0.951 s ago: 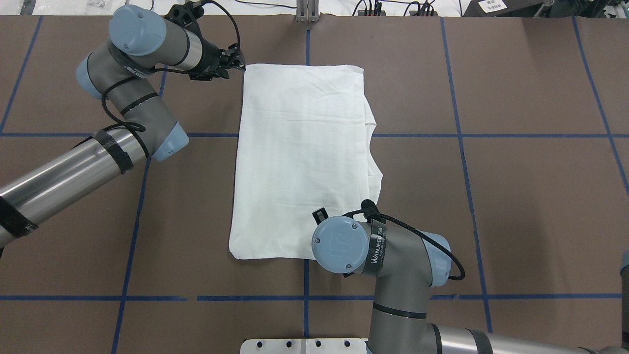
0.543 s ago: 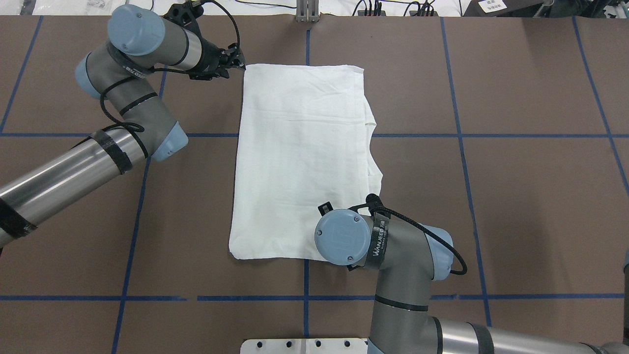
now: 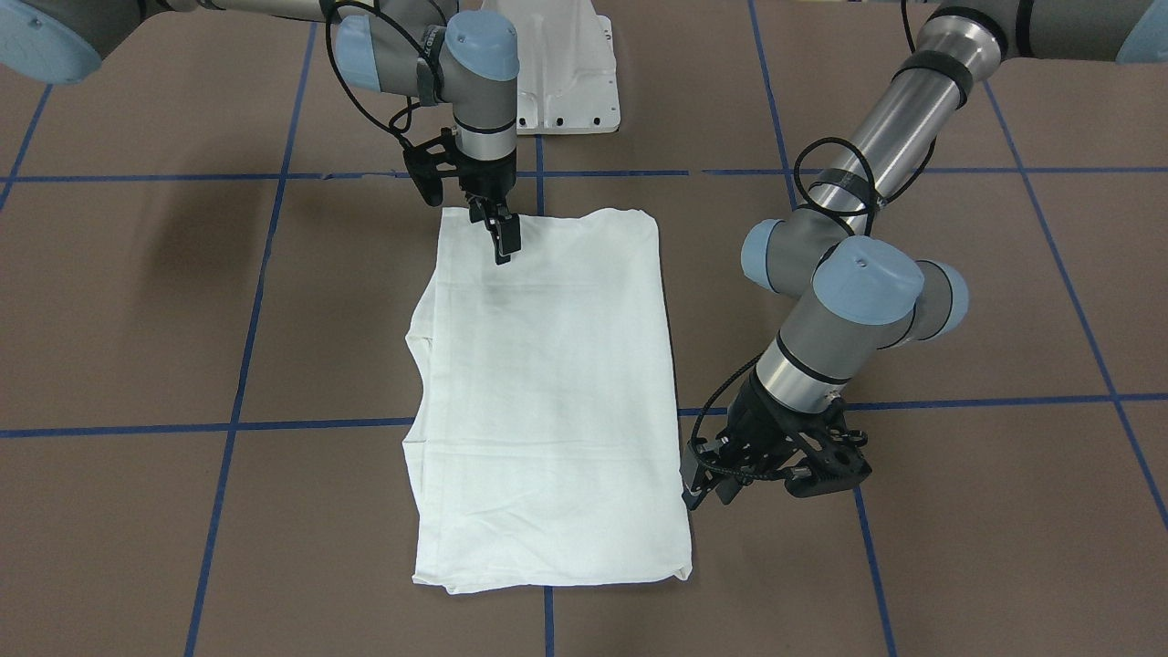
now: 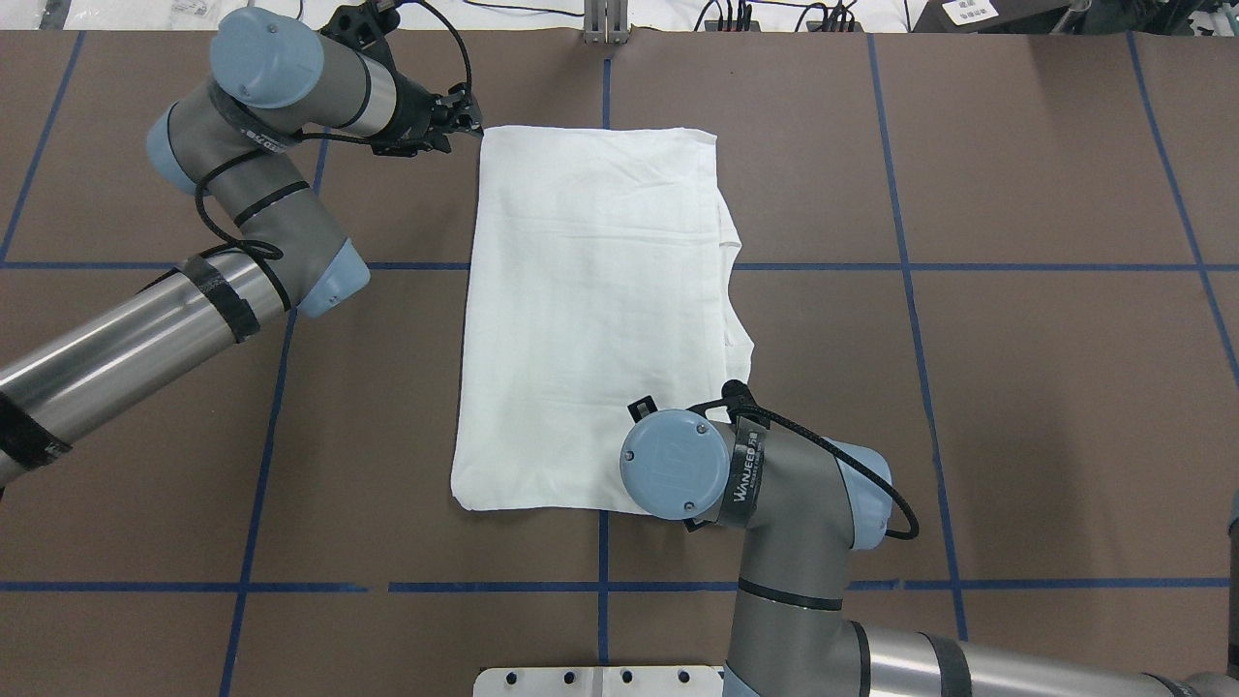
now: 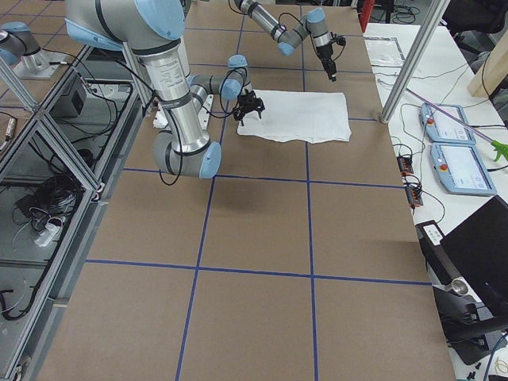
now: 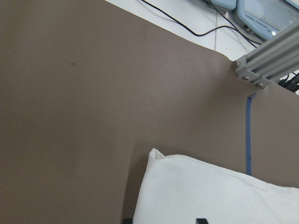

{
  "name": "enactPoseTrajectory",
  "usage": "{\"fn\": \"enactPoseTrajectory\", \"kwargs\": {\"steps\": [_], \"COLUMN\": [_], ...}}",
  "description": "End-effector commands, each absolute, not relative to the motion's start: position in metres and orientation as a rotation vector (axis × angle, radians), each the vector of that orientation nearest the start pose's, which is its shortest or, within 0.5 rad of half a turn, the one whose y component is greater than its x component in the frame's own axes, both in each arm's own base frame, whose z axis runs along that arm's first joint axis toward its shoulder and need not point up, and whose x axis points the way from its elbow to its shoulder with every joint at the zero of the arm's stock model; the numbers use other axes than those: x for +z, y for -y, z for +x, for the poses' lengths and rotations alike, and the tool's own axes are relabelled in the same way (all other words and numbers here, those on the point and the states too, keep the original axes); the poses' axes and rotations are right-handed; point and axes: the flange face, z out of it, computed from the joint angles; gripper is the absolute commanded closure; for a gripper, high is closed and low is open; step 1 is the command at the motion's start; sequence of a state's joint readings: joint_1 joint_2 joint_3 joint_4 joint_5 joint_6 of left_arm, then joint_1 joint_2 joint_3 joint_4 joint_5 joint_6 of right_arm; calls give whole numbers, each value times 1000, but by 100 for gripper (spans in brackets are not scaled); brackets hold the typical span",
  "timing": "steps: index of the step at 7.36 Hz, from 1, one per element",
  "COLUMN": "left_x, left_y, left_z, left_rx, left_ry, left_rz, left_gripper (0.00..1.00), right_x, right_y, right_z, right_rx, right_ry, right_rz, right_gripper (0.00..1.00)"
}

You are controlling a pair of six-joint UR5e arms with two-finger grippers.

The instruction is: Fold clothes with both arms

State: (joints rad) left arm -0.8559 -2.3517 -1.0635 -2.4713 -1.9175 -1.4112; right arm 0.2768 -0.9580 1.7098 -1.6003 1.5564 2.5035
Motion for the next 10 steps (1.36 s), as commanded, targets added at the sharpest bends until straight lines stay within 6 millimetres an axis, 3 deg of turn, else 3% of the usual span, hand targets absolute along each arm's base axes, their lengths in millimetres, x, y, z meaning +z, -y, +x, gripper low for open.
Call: {"fn": "enactPoseTrajectory", "kwargs": {"steps": [1, 2, 3, 10], "left_x": [302, 302, 312, 312], "left_y": [670, 671, 667, 665], "left_z": [450, 450, 447, 445], "left_rx": [-407, -408, -409, -408], "left_ry": [-1172, -1171, -1165, -1169], "left_rz": [300, 301, 296, 298], "left_gripper": [46, 46, 46, 46], "right_x": [253, 254, 255, 255], "right_y": [311, 311, 311, 303], "right_z": [-610, -611, -611, -594], "right_rx": [1155, 1184, 1184, 1165], "right_ry": [725, 722, 720, 716], "right_rz": [-235, -246, -247, -282], "right_gripper": [51, 97, 100, 100]}}
